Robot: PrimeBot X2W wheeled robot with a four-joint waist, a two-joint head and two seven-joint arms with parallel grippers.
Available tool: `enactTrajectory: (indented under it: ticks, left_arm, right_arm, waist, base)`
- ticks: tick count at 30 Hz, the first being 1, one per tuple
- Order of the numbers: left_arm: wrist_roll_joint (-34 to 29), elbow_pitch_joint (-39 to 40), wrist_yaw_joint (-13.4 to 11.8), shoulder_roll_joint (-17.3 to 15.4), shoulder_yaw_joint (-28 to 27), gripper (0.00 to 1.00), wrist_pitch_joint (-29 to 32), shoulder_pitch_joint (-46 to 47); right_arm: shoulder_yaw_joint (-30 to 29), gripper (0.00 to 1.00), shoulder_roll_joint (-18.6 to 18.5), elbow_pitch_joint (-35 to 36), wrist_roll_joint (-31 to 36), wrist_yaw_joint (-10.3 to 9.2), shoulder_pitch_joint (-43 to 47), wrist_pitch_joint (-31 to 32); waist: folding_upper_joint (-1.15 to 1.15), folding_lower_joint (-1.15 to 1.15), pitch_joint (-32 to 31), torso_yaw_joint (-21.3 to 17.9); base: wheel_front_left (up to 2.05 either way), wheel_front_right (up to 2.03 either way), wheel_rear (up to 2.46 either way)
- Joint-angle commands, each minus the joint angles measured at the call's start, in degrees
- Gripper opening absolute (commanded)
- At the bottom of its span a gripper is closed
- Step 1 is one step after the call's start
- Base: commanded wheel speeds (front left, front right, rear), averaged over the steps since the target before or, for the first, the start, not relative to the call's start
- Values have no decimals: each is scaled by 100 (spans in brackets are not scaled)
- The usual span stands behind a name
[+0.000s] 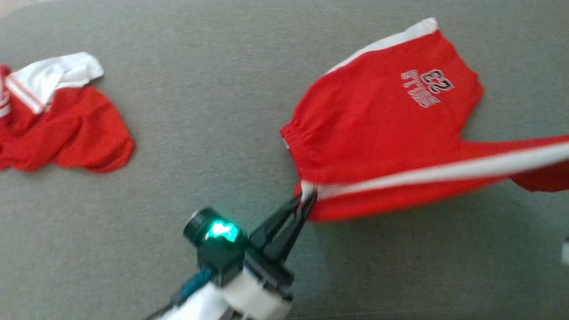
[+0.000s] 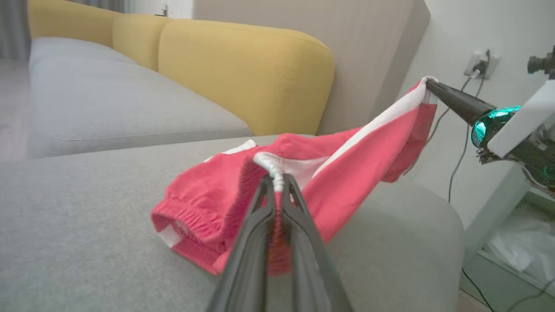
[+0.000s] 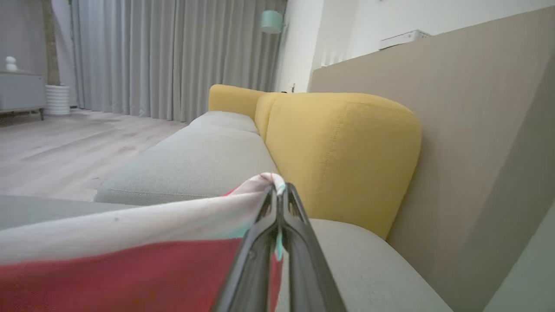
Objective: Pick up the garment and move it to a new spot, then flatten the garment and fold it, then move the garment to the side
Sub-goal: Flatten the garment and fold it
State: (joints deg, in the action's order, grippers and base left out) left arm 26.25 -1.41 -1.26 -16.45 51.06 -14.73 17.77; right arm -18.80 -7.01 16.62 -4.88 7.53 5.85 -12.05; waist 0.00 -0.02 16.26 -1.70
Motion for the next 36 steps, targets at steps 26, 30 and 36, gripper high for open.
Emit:
enactTrajectory:
  ticks: [26, 30, 36]
  left_arm:
    - [2007, -2855, 650, 1355, -162, 100, 342, 2853]
    - [1569, -2960, 263, 1356, -66, 100, 44, 2887]
    - [224, -1913, -780, 1237, -739, 100, -24, 2156]
  right_arm:
    - [2390, 100, -1785, -5271, -122, -4, -4829, 381]
    - [2591, 100, -1904, -5707, -545, -4, -4775, 382]
    - [2857, 100, -2275, -6208, -1425, -4, -4465, 969]
  waist:
    - [0, 2, 1055, 988]
    - [0, 2, 957, 995]
    - [0, 2, 775, 1037]
  base:
    - [0, 0, 0]
    - [0, 0, 0]
    - [0, 0, 0]
